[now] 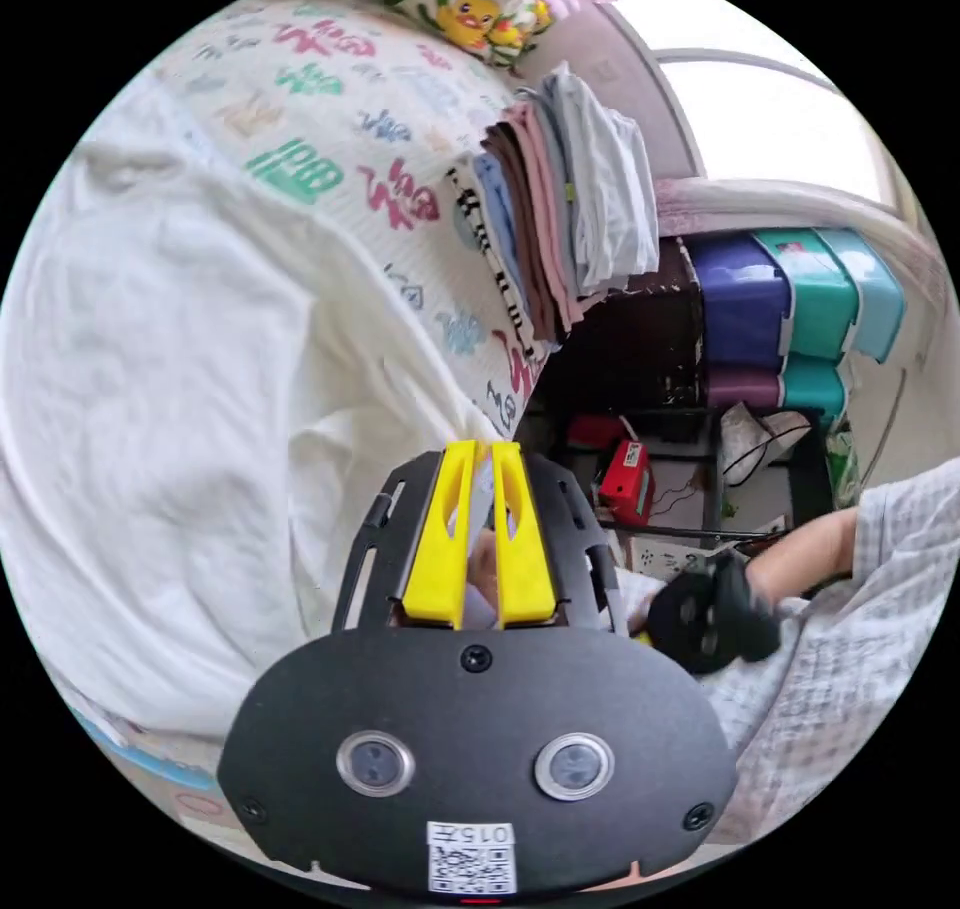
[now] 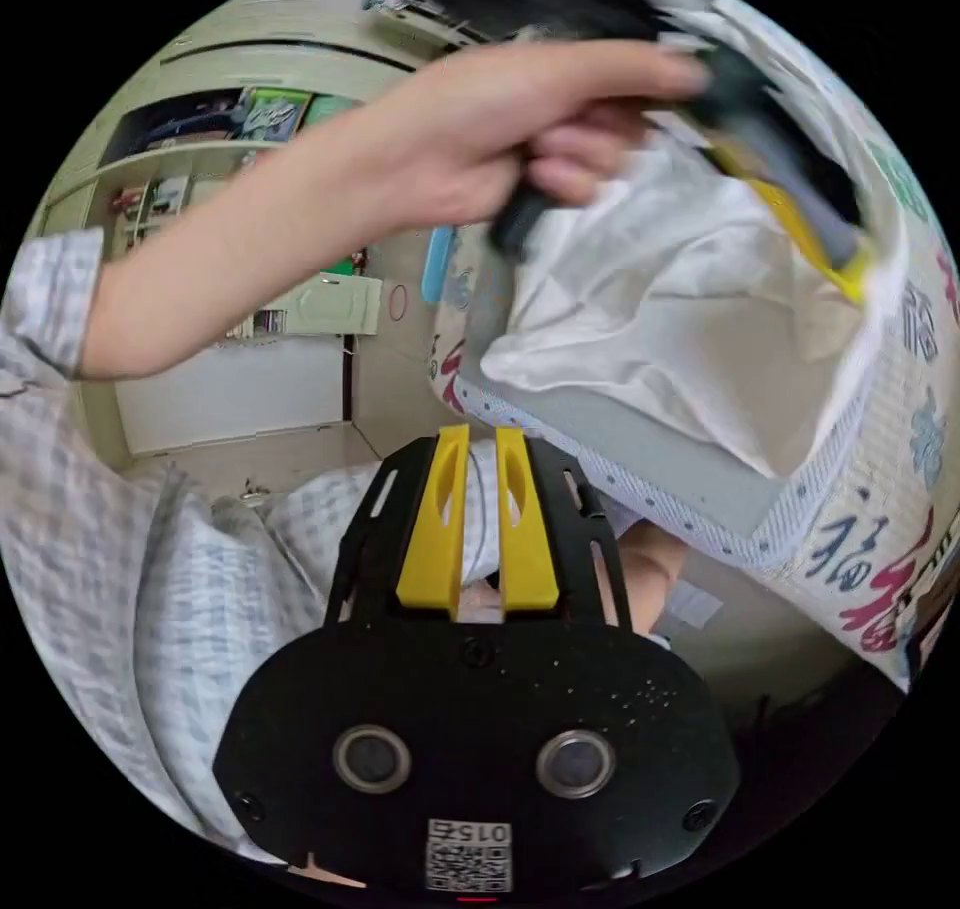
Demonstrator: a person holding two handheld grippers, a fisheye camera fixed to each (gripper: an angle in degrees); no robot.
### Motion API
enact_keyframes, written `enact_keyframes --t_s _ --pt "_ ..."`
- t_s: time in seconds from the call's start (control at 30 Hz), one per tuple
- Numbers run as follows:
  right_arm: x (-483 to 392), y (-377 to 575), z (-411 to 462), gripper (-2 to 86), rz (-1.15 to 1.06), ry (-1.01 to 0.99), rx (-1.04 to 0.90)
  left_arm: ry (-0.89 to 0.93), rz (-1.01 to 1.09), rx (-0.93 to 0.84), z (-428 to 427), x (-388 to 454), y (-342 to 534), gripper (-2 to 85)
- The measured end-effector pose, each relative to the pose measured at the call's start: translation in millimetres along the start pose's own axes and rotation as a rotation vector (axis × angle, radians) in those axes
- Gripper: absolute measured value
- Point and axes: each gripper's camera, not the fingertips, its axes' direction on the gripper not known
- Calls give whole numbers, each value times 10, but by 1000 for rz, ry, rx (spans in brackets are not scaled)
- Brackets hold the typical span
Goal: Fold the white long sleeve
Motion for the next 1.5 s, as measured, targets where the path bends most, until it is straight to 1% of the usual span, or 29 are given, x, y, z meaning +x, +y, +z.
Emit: enact_keyframes --t_s 0.03,0.07,0.13,0.2,0.23,0.27,0.3,0.33,0.37,0.4,0.47,0.53,0.6,0.67,0.73,0.8,0.83,0.87,0.93,1.0,1.13,1.2,1.23,1.3,1.43,1.5 --pt "151 -18 -103 62 53 2 12 23 -31 31 -13 -87 118 23" --pt "283 -80 -230 64 98 42 38 54 -99 100 -54 -234 359 30" --pt "417 -276 -422 69 148 125 71 50 -208 202 -105 -388 741 45" --pt "401 -570 -587 78 130 199 107 -49 -430 329 -102 -548 1305 68" --pt "315 -799 -651 85 99 261 124 -72 -481 358 -81 -575 1444 71" --pt "183 -1049 -655 97 54 326 127 -115 -574 398 -2 -615 1699 75" --pt "113 -1173 -629 103 30 355 122 -140 -657 404 122 -647 1894 79" --pt "-29 -1423 -515 115 -26 392 89 -142 -691 397 197 -657 1967 80" --pt "-151 -1662 -326 125 -79 407 26 -147 -734 383 355 -653 2066 83" --pt "-200 -1772 -208 130 -100 418 -14 -167 -749 371 512 -618 2103 85" --pt "-346 -2103 261 137 -146 505 -147 -223 -773 344 735 -564 2096 88" --pt "-458 -2254 517 133 -162 581 -198 -278 -839 334 944 -559 2098 93" --pt "-614 -2343 656 108 -183 661 -195 -262 -903 319 1245 -607 2096 100" --pt "-826 -2430 830 101 -228 710 -220 -279 -924 300 1445 -620 2063 99" --pt "-953 -2476 936 85 -231 737 -236 -352 -935 306 1546 -573 2018 94" --pt "-1029 -2508 974 50 -190 739 -233 -405 -939 304 1682 -533 1939 83" --pt "-1057 -2501 938 25 -147 729 -205 -421 -939 298 1715 -525 1922 75" --pt "-1074 -2472 864 18 -103 699 -169 -438 -952 261 1791 -538 1892 60" --pt "-1061 -2399 731 11 -18 645 -125 -415 -953 219 1881 -585 1874 23" --pt "-1042 -2281 598 6 57 596 -77 -363 -965 256 1885 -614 1956 8" --pt "-1018 -1920 532 2 176 579 -21 -348 -959 320 1782 -566 2140 -1" --pt "-1013 -1751 621 2 213 552 -6 -382 -926 323 1679 -483 2190 -2" --pt "-1010 -1645 717 1 237 512 4 -399 -915 312 1655 -461 2189 -3" --pt "-1018 -1493 941 1 270 455 17 -496 -868 245 1575 -388 2161 -3" --pt "-1122 -1185 1743 1 306 383 30 -576 -828 136 1579 -438 2088 -3" --pt "-1177 -1063 2115 1 328 372 49 -600 -784 37 1703 -556 1959 -1"
